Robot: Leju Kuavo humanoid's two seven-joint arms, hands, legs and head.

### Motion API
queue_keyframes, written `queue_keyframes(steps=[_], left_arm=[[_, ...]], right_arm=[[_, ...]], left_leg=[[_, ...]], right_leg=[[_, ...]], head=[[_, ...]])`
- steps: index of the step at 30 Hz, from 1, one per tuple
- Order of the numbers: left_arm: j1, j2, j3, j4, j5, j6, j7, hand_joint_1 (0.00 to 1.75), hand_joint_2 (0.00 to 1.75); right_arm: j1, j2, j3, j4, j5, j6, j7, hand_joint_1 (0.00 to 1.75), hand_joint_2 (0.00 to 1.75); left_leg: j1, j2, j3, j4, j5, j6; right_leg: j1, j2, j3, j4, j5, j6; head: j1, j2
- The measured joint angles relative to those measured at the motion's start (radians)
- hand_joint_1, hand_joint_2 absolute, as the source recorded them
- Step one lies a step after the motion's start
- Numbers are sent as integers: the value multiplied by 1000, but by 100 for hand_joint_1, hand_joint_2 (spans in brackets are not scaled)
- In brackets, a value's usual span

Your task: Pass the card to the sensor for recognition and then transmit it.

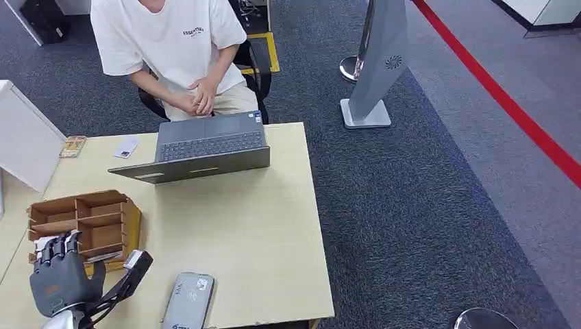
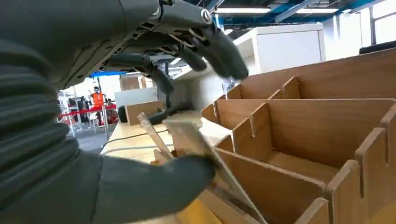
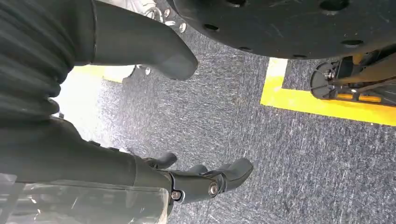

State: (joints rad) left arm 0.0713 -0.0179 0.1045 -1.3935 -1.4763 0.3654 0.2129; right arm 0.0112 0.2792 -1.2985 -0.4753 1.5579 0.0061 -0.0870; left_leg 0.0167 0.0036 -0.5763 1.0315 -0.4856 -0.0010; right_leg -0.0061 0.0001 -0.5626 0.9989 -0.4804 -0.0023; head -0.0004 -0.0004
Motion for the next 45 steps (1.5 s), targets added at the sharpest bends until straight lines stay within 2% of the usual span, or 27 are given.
queue_keyframes(steps=[23, 27, 29, 32, 34, 36, 41, 45], left_arm=[[-6, 0, 0, 3, 70, -46, -29, 175, 175], [-1, -1, -3, -23, 70, -52, -35, 175, 175], [4, -1, -10, -50, 75, -79, -37, 175, 175], [19, 8, -76, -176, 79, -165, -31, 175, 175], [19, 33, -156, -272, 84, -253, -5, 175, 175], [4, 66, -225, -354, 102, -300, 7, 175, 175], [-58, 164, -371, -518, 161, -367, 36, 175, 175], [-109, 215, -429, -582, 177, -386, 50, 175, 175]], right_arm=[[0, 2, -8, -5, 0, 0, -9, 0, 175], [0, 2, -8, -5, -2, 0, -9, 0, 175], [0, 2, -8, -5, -5, -2, -8, 0, 175], [1, 2, -8, -5, -23, -5, -5, 0, 175], [1, 2, -8, -5, -43, -6, -1, 0, 175], [1, 2, -8, -5, -60, -6, 0, 0, 175], [1, 2, -5, -4, -90, -9, 4, 0, 175], [1, 2, 4, -3, -96, -11, 6, 0, 175]], left_leg=[[0, 0, 0, 0, 0, 0], [0, 0, 0, 0, 0, 0], [0, 0, 0, 0, 0, 0], [-1, -1, 0, 0, 0, 0], [-1, -1, 0, 0, 0, 0], [-1, -1, 0, 0, 0, 0], [0, -1, 0, 0, 1, 0], [0, -1, 1, 0, 1, -1]], right_leg=[[0, 0, 0, 0, 0, 0], [0, 0, 0, 0, 0, 0], [0, 0, 0, 0, 0, 0], [0, -1, -1, 0, 0, 0], [0, -1, -1, 0, 0, 0], [0, -1, 0, 0, 0, 0], [0, -1, 0, 0, 0, 0], [0, -1, -1, 1, 1, -1]], head=[[0, 0], [0, 0], [0, 0], [0, 0], [0, 0], [0, 0], [0, 0], [0, 0]])
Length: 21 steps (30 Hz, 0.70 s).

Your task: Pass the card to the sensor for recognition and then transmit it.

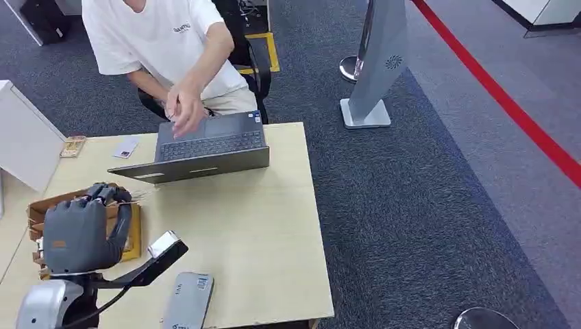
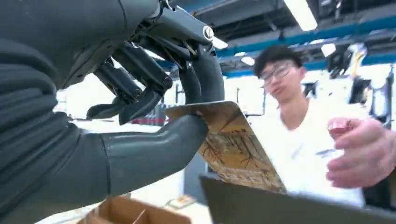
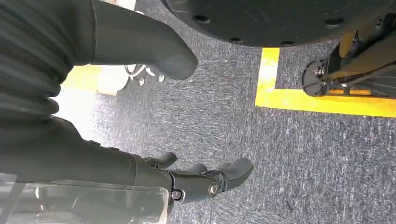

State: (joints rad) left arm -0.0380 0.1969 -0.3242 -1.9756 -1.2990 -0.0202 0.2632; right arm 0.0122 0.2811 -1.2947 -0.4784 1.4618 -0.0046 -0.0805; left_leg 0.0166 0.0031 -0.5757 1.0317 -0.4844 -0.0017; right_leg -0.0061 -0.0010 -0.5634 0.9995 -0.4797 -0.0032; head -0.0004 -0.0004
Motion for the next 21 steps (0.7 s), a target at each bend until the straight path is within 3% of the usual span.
queue_keyframes(steps=[3, 5, 8, 12, 20, 21], left_arm=[[-74, 6, -7, -6, -24, -3, 50, 175, 175], [-171, -5, -7, 34, -138, 63, 96, 175, 175], [-290, -19, 10, 145, -246, 168, 100, 175, 175], [-402, -29, 40, 338, -254, 231, 101, 175, 175], [-472, -47, 55, 556, -254, 285, 112, 175, 175], [-473, -52, 61, 573, -254, 285, 107, 0, 175]], right_arm=[[-1, 0, 8, 0, 19, 4, 12, 0, 175], [-3, 0, 29, 1, 51, 11, 13, 0, 175], [-7, -2, 54, 16, 80, -1, 8, 0, 175], [-15, -12, 79, 74, 93, -39, 13, 0, 175], [-21, -26, 91, 130, 93, -80, 2, 0, 175], [-22, -29, 92, 135, 93, -81, 4, 0, 175]], left_leg=[[0, -1, -1, 0, 1, 0], [0, -3, -2, 0, 2, 1], [0, -2, -1, 0, 3, -1], [0, -2, -1, 0, 5, -1], [1, -2, -2, 0, 5, -1], [1, -2, -2, 0, 5, -1]], right_leg=[[0, -1, -2, 0, 0, 0], [0, -3, 0, 0, 1, 0], [0, -3, 0, 1, 3, -1], [0, -2, 0, 1, 4, -1], [0, 0, -1, 2, 4, -1], [0, 0, -1, 2, 4, -1]], head=[[0, 0], [0, 0], [0, 0], [0, 0], [-2, 0], [-1, 0]])
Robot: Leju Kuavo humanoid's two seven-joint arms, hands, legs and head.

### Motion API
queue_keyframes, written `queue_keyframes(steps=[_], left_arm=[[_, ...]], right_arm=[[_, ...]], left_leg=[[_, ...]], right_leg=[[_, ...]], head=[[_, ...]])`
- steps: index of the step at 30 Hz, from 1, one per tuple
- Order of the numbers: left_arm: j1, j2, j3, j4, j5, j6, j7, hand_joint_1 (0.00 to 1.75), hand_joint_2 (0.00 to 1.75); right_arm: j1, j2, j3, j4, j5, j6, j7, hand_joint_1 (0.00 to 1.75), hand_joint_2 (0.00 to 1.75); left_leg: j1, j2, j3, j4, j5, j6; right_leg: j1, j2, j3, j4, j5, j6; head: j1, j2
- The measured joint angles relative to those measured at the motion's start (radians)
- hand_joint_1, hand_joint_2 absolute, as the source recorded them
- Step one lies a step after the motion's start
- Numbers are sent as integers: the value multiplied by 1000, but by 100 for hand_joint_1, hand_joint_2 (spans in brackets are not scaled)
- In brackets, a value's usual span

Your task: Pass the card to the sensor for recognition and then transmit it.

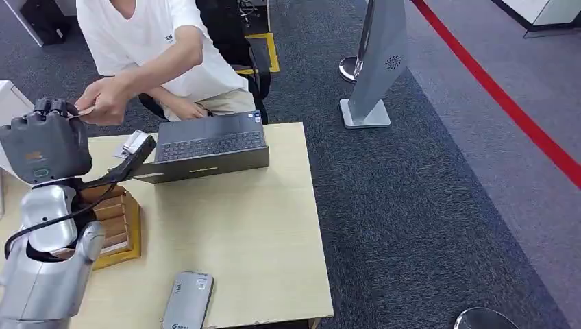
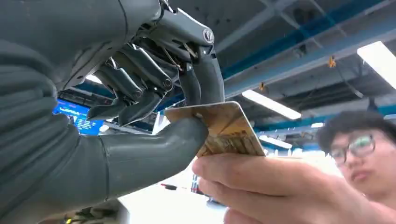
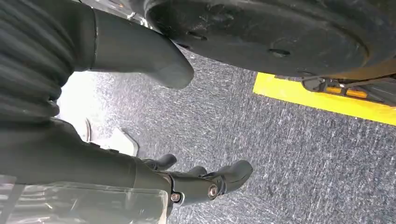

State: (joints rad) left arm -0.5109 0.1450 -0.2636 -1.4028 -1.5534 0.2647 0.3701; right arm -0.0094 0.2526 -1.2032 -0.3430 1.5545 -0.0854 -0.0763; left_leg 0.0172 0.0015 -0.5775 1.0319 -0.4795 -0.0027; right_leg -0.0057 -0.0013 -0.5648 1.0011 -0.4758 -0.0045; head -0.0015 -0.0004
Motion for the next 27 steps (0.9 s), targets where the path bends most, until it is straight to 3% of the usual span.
queue_keyframes(steps=[8, 13, 17, 21, 25, 27], left_arm=[[0, -35, 44, 39, 9, 0, -59, 0, 175], [67, -43, 50, -34, 29, -15, -102, 0, 175], [200, -36, 57, -186, 64, 3, -132, 0, 175], [397, 13, 108, -376, 162, 96, -192, 0, 175], [563, 50, 231, -498, 305, 160, -291, 0, 175], [635, 62, 321, -535, 426, 155, -357, 0, 175]], right_arm=[[-1, -8, 2, 15, -1, 0, 8, 0, 175], [2, -7, 2, 11, -13, 2, 9, 0, 175], [15, 5, -1, -11, -28, 14, 6, 0, 175], [29, 18, -20, -51, -47, 62, 6, 0, 175], [33, 21, -34, -66, -66, 68, 4, 0, 175], [35, 22, -40, -72, -79, 73, 6, 0, 175]], left_leg=[[0, 1, -1, 0, 0, 0], [0, 2, -1, 0, 0, 0], [0, 2, -2, -1, -2, -1], [0, 6, -1, -1, -4, -3], [0, 5, -1, -2, -4, -3], [0, 6, -1, -3, -4, -3]], right_leg=[[0, 0, -1, 0, 0, 0], [0, 1, -1, 0, 0, 0], [0, 2, -2, 0, -1, -1], [0, 6, -3, 0, -2, -2], [0, 5, -3, 0, -5, -3], [0, 5, -4, 0, -5, -3]], head=[[0, 0], [0, 0], [0, 0], [0, 0], [0, 0], [0, 0]])
